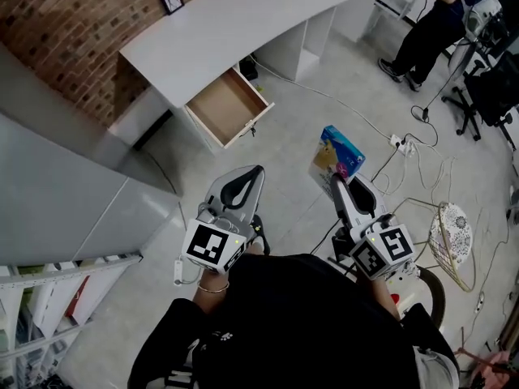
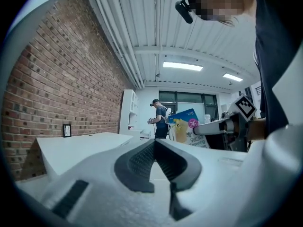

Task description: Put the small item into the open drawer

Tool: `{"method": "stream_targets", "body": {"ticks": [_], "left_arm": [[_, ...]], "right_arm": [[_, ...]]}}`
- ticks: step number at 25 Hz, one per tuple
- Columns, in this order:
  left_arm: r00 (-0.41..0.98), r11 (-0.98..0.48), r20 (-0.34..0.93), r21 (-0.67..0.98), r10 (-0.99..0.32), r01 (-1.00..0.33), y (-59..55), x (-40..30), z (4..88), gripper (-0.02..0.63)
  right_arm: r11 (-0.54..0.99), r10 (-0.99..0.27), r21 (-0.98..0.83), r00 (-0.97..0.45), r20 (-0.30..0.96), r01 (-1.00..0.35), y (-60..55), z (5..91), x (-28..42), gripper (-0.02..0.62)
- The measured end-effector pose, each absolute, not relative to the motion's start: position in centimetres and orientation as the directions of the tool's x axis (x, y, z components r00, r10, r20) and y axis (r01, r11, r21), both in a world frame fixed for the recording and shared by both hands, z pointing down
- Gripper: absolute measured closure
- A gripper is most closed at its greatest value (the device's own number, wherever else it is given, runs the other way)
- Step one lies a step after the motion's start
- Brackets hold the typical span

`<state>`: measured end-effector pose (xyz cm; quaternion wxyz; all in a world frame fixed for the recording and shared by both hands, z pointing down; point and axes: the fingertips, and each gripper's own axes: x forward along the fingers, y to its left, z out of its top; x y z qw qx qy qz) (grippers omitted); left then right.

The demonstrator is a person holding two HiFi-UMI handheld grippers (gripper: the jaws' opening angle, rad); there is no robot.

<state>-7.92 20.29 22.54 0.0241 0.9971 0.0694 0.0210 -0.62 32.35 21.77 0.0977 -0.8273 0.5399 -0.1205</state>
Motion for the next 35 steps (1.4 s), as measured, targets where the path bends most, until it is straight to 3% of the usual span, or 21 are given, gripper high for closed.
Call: {"method": "stream_targets", "body": {"ticks": [17,35], "left_arm": [[0.993,-0.986,0.056,0.129,0.108,0.1,11.4,-3.1,25.2,0.614],[0.998,-0.995,0.055,0.1,0.019,0.014,1.3,-2.2,24.9,0.614]], "right_arm": [[-0.4,-0.917,-0.306,0.376,0.136,-0.864,23.6,22.6,4.5,0.492],[-0.341,-0.94,-0.315,0.311,0.143,-0.886,13.1,23.5,6.7,0.492]]}}
